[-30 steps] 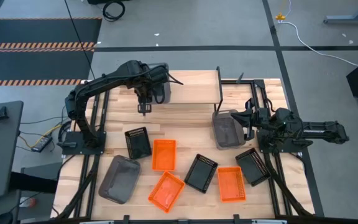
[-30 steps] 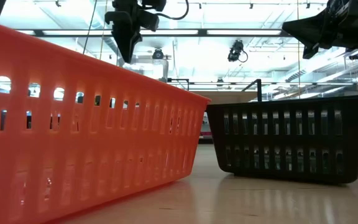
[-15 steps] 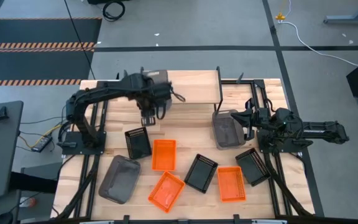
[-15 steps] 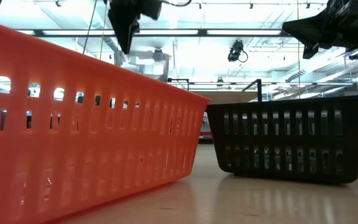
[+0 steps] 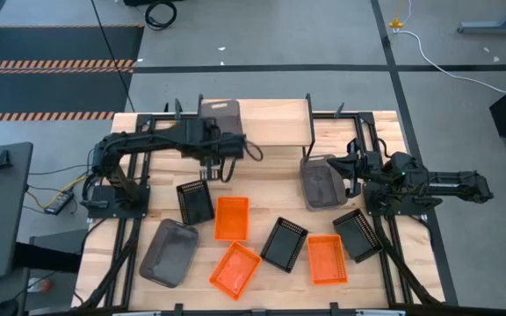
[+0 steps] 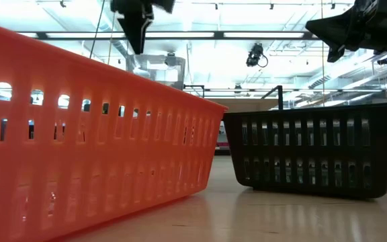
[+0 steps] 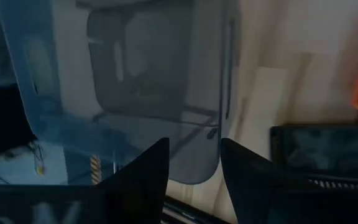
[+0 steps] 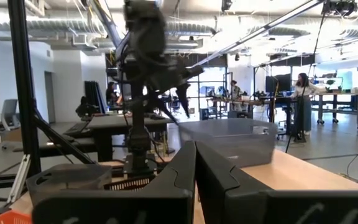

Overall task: Stack baskets on shelf by color
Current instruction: Put the top left black bin on the shelf

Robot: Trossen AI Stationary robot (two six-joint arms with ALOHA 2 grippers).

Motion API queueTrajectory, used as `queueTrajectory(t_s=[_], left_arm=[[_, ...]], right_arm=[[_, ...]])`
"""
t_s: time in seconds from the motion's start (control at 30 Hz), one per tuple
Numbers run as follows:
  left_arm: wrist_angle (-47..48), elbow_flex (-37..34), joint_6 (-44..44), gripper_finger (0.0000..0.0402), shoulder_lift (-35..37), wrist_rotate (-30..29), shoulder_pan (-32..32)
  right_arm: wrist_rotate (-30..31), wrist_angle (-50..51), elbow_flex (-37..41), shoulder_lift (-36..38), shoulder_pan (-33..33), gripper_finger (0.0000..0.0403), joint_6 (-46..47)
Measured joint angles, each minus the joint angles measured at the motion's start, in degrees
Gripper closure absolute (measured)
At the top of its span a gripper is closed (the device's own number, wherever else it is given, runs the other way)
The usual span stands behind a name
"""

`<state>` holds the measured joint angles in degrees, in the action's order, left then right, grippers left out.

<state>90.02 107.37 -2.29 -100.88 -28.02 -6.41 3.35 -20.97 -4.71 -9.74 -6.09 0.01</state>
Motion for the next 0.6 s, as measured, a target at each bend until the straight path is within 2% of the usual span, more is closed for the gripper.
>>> queueTrajectory(t_s=[0.17, 0.33, 0.6], left_arm=[[0.0, 0.0, 0.1, 0.0248, 0.0, 0.3, -6.1], [0.0, 0.0, -1.7, 0.0248, 0.0, 3.9, -10.9], [0.0, 0.0, -1.4, 0.0257, 0.0, 5.4, -12.9]], right_arm=[[0.0, 0.4, 0.0, 0.0, 0.0, 0.0386, 0.5], [0.0, 1.6, 0.0, 0.0, 0.0, 0.0386, 0.5], [0.0, 1.8, 0.0, 0.0, 0.0, 0.0386, 0.4]])
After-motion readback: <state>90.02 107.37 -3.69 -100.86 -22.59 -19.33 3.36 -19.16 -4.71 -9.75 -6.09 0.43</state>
